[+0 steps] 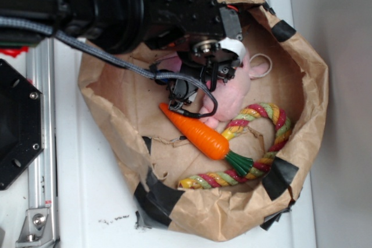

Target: Grab the yellow duck.

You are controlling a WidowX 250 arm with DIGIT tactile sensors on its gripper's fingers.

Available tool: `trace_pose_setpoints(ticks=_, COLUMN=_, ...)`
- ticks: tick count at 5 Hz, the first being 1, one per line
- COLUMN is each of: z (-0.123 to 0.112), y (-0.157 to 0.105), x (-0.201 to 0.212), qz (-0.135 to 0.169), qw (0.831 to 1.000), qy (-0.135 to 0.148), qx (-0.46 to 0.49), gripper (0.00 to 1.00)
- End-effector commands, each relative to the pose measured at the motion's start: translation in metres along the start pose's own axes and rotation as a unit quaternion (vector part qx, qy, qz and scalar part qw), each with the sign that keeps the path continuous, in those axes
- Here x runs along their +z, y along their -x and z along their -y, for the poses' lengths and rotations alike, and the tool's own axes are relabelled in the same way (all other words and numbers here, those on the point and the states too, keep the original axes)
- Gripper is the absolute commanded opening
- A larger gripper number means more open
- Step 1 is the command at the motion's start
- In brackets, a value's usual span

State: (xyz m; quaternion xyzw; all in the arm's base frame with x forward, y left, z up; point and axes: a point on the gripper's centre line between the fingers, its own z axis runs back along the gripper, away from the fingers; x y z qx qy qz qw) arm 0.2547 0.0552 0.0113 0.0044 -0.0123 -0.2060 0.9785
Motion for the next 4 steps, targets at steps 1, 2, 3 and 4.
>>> trace_pose_setpoints(ticks=1, z=0.026, y=-0.027, x=0.085, qz=0.078, qw=0.995, qy=0.024, qx=0.050, gripper=0.00)
trace_pose_setpoints(ticks=2, z=0.022, y=-0.043, x=0.136, qz=0.101, qw=0.990, qy=0.011, qx=0.095, gripper=0.00)
trace_pose_setpoints(ticks=3, z=0.023, y=-0.054, x=0.185, qz=0.097, qw=0.989, qy=-0.012, qx=0.109, gripper=0.00)
trace_pose_setpoints(ticks=4, z=0.030, y=-0.049, x=0.189, qz=0.097, qw=0.987, qy=-0.025, qx=0.125, gripper=0.00)
